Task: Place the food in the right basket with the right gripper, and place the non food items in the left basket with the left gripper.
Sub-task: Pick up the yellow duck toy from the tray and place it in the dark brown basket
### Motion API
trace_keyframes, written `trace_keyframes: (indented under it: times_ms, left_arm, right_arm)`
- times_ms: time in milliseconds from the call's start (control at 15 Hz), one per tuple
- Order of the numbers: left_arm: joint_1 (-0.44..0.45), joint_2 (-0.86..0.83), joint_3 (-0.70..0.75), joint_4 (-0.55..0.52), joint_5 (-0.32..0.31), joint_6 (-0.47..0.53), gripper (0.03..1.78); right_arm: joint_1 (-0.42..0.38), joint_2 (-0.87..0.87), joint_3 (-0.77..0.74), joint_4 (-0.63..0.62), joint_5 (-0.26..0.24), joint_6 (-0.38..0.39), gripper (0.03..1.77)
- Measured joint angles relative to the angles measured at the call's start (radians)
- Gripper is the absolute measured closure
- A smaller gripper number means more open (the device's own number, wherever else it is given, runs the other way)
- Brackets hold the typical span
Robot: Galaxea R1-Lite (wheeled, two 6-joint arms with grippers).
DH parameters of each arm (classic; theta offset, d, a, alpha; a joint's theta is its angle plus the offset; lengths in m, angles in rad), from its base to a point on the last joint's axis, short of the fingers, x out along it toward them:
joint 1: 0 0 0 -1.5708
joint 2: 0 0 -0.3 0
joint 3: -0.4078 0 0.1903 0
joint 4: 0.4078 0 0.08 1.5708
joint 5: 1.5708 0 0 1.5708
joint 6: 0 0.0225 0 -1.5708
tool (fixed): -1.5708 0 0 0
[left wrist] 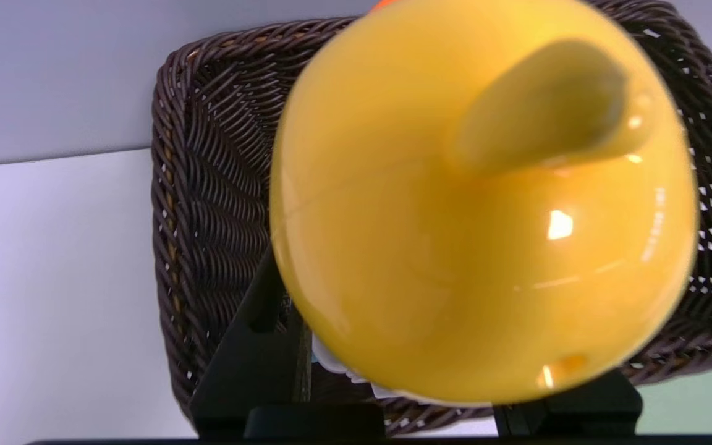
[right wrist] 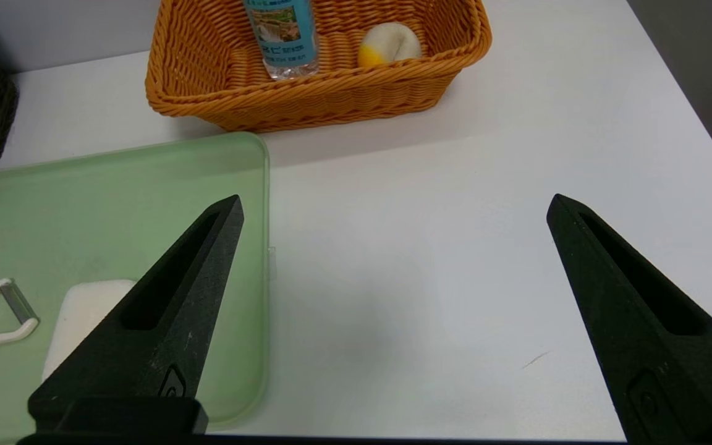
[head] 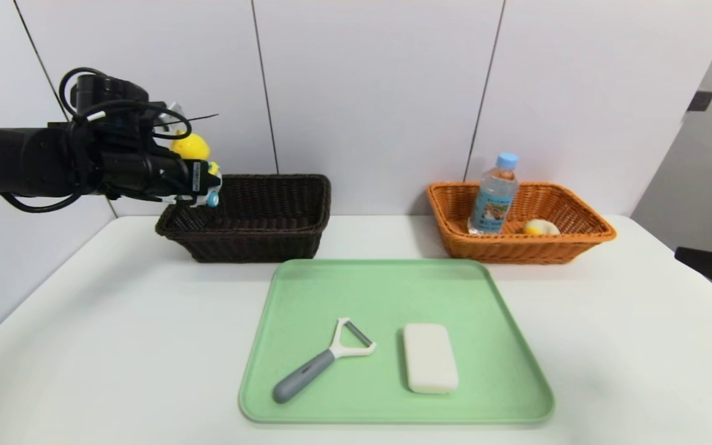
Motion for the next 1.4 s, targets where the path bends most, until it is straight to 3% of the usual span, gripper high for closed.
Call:
trace_keyframes:
  times_ms: [1267, 1400]
  left_arm:
    - [0.003, 0.204, -0.076, -0.003, -0.02, -0.003, 1.06]
    - [0.003, 0.21, -0.08, -0.003, -0.019, -0.003, 0.87]
  right_arm:
    - [-0.001, 0.055, 0.002, -0.001, 0.004, 0.024, 0.1]
    - [-0.001, 0.059, 0.002, -0.001, 0.005, 0.024, 0.1]
